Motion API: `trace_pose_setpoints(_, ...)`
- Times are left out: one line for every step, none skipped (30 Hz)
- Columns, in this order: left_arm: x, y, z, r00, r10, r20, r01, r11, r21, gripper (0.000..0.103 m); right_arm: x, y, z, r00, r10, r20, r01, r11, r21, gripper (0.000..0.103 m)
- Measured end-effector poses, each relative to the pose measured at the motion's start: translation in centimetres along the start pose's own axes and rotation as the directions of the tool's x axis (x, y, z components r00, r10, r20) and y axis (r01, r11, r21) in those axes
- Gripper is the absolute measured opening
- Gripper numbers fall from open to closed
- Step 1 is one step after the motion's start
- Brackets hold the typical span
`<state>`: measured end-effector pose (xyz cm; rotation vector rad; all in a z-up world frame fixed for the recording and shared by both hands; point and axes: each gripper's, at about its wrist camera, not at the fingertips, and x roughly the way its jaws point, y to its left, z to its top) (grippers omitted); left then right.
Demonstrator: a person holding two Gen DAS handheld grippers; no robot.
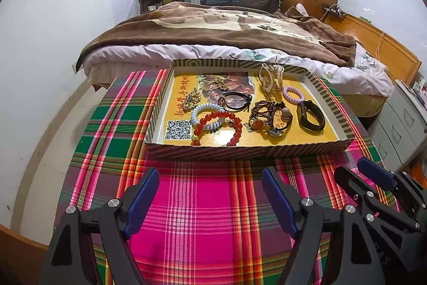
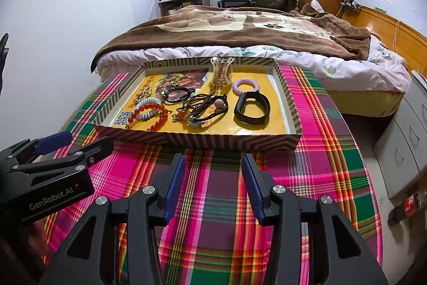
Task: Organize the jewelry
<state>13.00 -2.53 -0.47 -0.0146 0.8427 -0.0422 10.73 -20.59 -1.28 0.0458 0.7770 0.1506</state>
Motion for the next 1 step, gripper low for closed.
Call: trace_pose_setpoints(0.02,0.01,-0.01,1.000,-0.001,-0.002,0.001,1.000,-0.001,0.079,-0.03,-0.06,-0.03,1.000,0.001,0.000,-0.001,1.000,0.001,0.045)
